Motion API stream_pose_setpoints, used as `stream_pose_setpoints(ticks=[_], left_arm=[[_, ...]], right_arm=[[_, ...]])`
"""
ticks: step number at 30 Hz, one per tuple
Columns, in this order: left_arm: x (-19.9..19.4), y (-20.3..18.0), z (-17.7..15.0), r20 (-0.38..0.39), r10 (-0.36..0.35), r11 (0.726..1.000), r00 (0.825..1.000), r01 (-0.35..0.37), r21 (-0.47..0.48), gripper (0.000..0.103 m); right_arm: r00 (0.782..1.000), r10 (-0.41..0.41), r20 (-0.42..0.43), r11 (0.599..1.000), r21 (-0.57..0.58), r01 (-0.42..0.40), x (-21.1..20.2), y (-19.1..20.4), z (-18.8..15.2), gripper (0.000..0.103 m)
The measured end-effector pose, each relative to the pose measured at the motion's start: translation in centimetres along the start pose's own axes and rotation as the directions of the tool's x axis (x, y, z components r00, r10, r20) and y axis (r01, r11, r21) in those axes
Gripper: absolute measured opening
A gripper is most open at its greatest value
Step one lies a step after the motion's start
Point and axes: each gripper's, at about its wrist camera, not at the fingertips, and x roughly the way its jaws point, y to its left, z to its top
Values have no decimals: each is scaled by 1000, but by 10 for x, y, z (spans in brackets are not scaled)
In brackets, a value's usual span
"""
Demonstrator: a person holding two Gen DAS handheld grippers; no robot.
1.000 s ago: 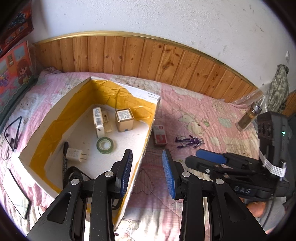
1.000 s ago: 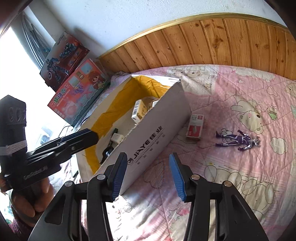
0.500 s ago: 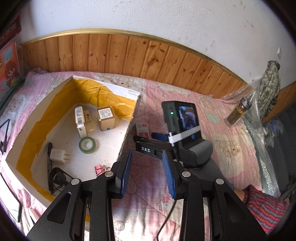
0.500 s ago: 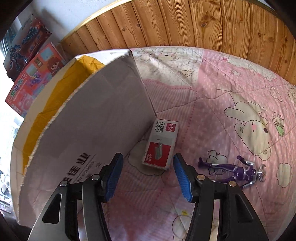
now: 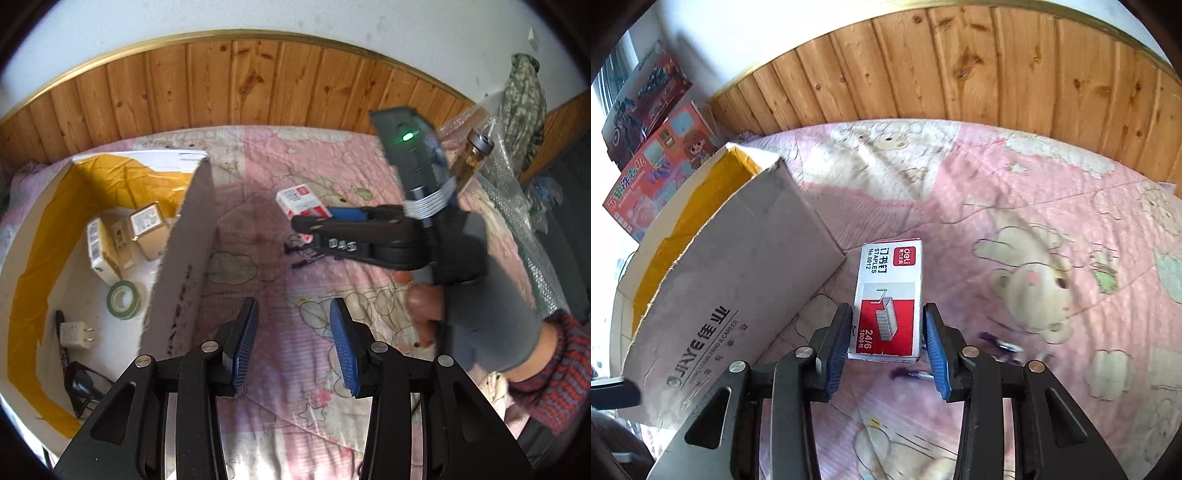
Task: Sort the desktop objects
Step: 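Grasp the purple figure with the left tool while the right tool grasps the red staple box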
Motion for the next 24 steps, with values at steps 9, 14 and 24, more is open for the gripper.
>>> stream_pose_setpoints(ticks=[9,14,24], left_arm=[[120,-41,36,-94,53,990,994,-40,134,42],[172,-50,45,-150,94,976,984,-61,211,50],[187,-49,62,-144,13,988,989,10,155,49]], right_arm=[[999,-15,-30,996,89,17,-104,-79,-48,41],[999,28,-17,985,172,-25,-133,-100,-94,41],[996,73,-48,979,192,-63,-113,-112,-96,41]])
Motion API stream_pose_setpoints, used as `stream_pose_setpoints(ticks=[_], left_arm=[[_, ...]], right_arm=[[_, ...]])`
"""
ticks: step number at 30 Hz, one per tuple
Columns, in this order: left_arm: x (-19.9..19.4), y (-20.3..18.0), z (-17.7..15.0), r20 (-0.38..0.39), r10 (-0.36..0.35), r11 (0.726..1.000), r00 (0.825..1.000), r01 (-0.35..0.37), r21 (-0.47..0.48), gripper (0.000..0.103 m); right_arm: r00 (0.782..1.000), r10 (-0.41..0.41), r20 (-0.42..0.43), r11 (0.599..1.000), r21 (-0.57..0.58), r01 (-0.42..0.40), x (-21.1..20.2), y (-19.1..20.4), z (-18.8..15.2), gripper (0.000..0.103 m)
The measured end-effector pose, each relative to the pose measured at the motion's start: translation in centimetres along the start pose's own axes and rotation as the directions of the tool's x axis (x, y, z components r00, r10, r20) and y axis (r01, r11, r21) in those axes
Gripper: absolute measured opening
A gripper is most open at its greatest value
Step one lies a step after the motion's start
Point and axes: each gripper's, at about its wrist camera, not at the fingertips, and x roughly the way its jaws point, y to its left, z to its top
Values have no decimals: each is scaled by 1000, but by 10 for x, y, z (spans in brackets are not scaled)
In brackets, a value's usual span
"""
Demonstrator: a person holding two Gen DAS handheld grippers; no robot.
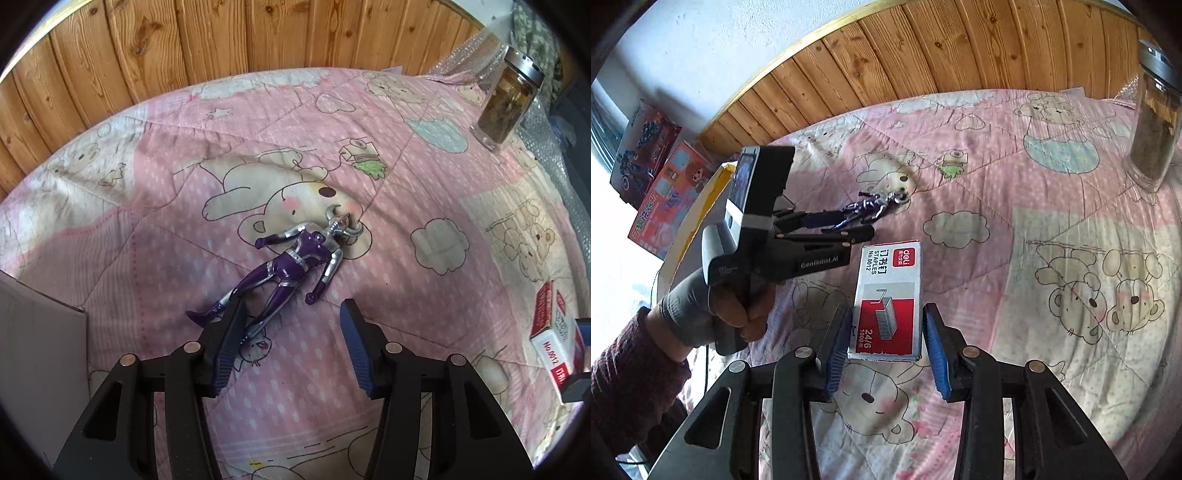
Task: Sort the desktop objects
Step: 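Grasp the purple figure with the left tool while the right tool grasps the red staple box, then lift the purple figure with the left tool while the right tool lifts the staple box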
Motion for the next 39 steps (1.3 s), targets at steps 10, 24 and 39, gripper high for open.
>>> stream_pose_setpoints(ticks=[10,24,39], left_arm=[[-3,2,10,16,72,995,997,-72,63,50],[-10,-5,-4,31,-1,999,1000,3,-47,27],[-68,-28,-64,45,15,993,999,-10,-116,27]], right_arm=[[999,33,15,999,0,-33,-6,-1,-1,41],[1000,10,4,1000,13,-10,1,-8,-3,41],[999,-34,-34,999,-36,33,10,14,-15,41]])
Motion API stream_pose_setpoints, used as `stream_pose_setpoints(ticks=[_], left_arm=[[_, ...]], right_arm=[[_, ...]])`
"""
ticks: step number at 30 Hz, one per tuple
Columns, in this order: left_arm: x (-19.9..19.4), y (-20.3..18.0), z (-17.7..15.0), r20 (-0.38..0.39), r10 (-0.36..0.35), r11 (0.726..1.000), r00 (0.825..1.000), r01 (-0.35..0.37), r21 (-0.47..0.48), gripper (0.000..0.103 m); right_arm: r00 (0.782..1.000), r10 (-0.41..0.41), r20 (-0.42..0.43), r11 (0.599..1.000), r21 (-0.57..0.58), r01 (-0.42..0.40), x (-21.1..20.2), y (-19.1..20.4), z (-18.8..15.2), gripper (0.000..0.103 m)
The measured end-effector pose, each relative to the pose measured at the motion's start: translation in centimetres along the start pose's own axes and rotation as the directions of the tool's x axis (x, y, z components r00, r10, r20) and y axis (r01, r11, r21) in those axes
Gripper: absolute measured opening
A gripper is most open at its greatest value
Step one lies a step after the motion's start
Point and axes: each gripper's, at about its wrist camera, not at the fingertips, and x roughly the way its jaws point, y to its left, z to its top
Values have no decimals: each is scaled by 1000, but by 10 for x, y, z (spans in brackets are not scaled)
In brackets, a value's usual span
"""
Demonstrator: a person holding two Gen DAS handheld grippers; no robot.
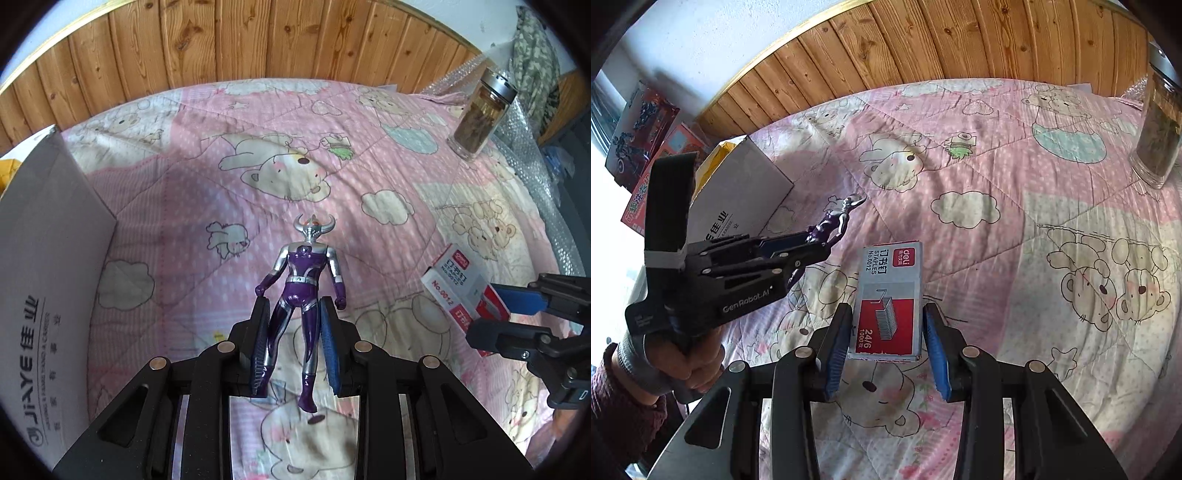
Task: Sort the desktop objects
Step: 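Lift the purple figure with the left tool while the right tool lifts the staple box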
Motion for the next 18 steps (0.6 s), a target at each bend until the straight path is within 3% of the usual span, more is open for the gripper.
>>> stream_pose_setpoints(ticks=[7,18], left_arm=[[-31,-2,-26,4,34,999,999,-34,-25,27],[-66,3,-57,26,20,998,999,-18,-63,27]], right_arm=[[1000,-21,2,999,-44,21,-6,23,-7,41],[999,-41,1,996,-75,41,-13,46,-19,41]])
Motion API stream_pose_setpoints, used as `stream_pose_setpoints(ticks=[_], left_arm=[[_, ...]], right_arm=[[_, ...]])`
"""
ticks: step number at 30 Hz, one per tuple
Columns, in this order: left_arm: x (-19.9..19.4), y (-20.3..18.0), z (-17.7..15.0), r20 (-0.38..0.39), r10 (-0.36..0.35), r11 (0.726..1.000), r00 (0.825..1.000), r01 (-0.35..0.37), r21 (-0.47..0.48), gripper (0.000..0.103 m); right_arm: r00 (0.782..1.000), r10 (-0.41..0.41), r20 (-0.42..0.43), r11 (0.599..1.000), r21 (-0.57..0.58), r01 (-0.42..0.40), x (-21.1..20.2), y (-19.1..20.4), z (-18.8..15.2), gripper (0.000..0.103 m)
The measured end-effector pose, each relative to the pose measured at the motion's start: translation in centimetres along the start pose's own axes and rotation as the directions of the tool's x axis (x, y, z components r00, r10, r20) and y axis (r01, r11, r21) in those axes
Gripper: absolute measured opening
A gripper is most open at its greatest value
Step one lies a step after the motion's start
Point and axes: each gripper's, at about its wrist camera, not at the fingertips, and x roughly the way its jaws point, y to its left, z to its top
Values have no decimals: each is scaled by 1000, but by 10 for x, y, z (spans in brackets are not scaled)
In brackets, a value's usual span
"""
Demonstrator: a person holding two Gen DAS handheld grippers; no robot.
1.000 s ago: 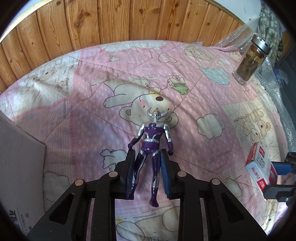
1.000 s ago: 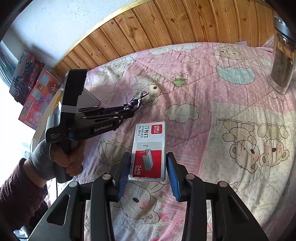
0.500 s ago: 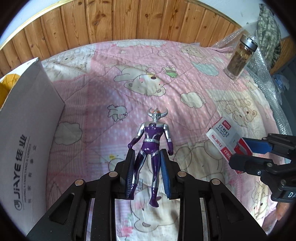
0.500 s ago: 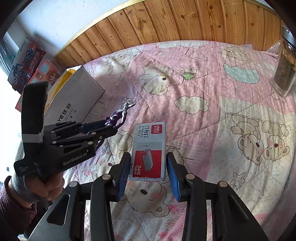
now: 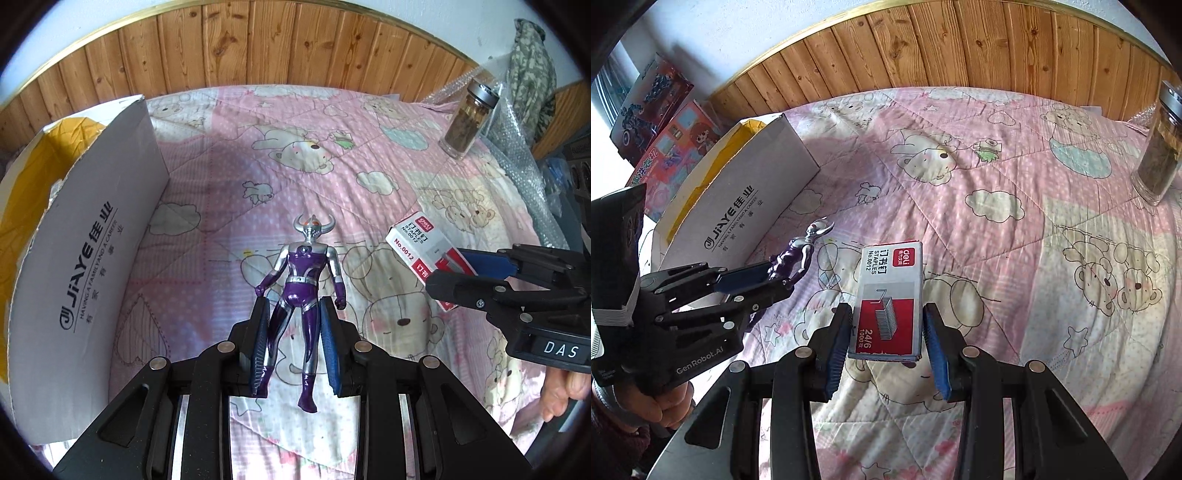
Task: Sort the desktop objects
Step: 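Lift the purple figure with the left tool while the right tool lifts the staple box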
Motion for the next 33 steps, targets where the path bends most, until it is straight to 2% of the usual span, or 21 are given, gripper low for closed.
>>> stream_pose_setpoints(ticks=[33], left_arm=[[-69,30,-36,86,-51,995,995,58,-81,27]], right_arm=[[997,23,78,1000,-14,-22,-23,82,-51,41]])
